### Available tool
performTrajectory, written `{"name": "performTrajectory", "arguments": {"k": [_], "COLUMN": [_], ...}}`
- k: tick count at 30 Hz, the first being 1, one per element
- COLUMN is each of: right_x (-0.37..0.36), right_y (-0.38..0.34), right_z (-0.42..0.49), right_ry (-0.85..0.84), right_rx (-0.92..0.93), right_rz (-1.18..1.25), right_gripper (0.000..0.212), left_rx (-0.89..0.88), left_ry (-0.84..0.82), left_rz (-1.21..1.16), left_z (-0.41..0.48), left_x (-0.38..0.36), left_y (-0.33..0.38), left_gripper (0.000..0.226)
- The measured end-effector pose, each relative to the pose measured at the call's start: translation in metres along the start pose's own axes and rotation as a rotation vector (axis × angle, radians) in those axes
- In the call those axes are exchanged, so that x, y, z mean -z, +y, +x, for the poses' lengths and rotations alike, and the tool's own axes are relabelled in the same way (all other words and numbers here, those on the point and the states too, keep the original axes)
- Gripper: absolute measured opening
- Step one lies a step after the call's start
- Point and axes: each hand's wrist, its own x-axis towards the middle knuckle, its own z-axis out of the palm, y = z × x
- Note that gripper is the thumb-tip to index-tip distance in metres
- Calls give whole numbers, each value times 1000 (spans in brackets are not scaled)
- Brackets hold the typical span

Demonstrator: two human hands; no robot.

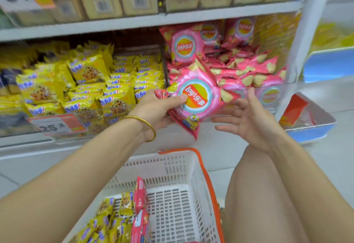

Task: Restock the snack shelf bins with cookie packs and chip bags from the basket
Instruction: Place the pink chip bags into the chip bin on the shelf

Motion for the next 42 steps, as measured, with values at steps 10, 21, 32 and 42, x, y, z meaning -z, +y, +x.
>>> {"name": "performTrajectory", "arguments": {"k": [10,21,32,42], "right_x": [7,30,31,15], "right_y": [-67,-136,-125,-121], "right_z": [43,153,197,196], "right_ry": [407,465,445,350], "right_rx": [378,227,431,342], "right_rz": [-348,-683,-895,-1160], "right_gripper": [32,31,37,34], "left_rx": [-236,-668,-805,-777], "left_ry": [38,-30,53,52], "left_rz": [85,1793,2088,2116], "left_z": [50,157,168,163], "left_x": [-69,-54,-47,-45], "left_y": [45,72,69,64], "left_gripper": [23,48,31,47]}}
